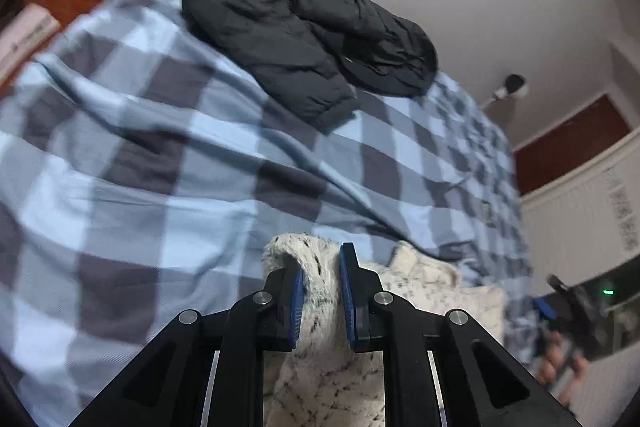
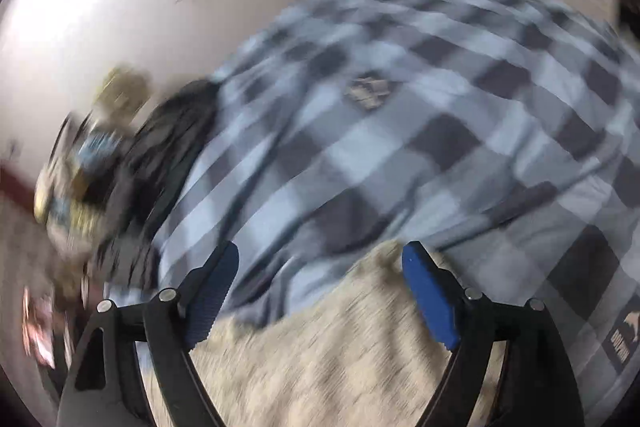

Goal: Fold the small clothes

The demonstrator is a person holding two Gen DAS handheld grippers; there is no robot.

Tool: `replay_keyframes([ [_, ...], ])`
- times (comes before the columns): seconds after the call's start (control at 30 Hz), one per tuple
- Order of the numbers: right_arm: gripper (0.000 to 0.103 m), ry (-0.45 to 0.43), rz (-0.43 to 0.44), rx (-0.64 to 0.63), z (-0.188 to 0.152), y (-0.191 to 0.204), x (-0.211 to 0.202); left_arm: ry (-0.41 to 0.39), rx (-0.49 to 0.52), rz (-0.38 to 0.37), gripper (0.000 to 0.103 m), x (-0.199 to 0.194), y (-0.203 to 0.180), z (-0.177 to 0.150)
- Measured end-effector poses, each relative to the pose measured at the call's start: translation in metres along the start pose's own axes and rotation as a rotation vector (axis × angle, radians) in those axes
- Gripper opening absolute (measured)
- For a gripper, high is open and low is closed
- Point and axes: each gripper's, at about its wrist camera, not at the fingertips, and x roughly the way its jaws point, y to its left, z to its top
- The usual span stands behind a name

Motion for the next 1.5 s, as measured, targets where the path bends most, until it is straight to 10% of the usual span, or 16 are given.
replay_keyframes([
  [0.1, 0.082, 0.091, 0.065, -0.17, -0.041, 0.039, -0.007, -0.048, 0.063, -0.021, 0.015, -0.019, -0.015, -0.006],
  [0.23, 0.082, 0.294, 0.066, -0.365, -0.099, 0.074, 0.013, -0.046, -0.095, -0.127, 0.014, -0.022, 0.015, -0.001],
  [0.33, 0.082, 0.52, -0.019, -0.488, -0.129, 0.078, 0.057, -0.244, -0.194, -0.122, 0.014, -0.062, 0.041, 0.0],
  [0.47, 0.082, 0.593, -0.003, -0.37, -0.121, 0.055, 0.08, -0.41, -0.118, 0.122, 0.014, -0.102, 0.037, -0.013],
  [0.57, 0.082, 0.488, -0.059, -0.273, -0.1, 0.036, 0.071, -0.283, 0.039, 0.149, 0.015, -0.079, 0.002, -0.027],
  [0.77, 0.082, 0.304, -0.073, -0.409, -0.103, 0.053, 0.023, 0.125, 0.336, -0.187, 0.015, 0.009, -0.1, -0.089],
  [0.87, 0.082, 0.438, 0.077, -0.531, -0.133, 0.075, 0.023, 0.258, 0.441, -0.032, 0.014, 0.063, -0.11, -0.107],
  [1.0, 0.088, 0.565, -0.028, -0.662, -0.16, 0.069, 0.052, 0.291, 0.227, -0.051, 0.014, 0.079, -0.053, -0.086],
  [1.1, 0.088, 0.581, -0.006, -0.498, -0.138, 0.039, 0.049, 0.204, -0.041, -0.094, 0.014, 0.057, 0.006, -0.06],
  [1.17, 0.087, 0.539, -0.095, -0.437, -0.124, 0.019, 0.045, 0.134, -0.133, 0.033, 0.014, 0.044, 0.038, -0.052],
  [1.3, 0.064, 0.543, -0.137, -0.284, -0.098, -0.028, 0.033, 0.04, -0.204, 0.535, 0.016, 0.016, 0.078, -0.044],
  [1.43, 0.019, 0.554, -0.121, -0.117, -0.082, -0.067, 0.015, -0.024, -0.302, 0.518, 0.016, -0.005, 0.089, -0.048],
  [1.5, 0.015, 0.539, -0.1, 0.0, -0.075, -0.089, 0.003, -0.073, -0.263, 0.489, 0.016, -0.013, 0.074, -0.044],
])
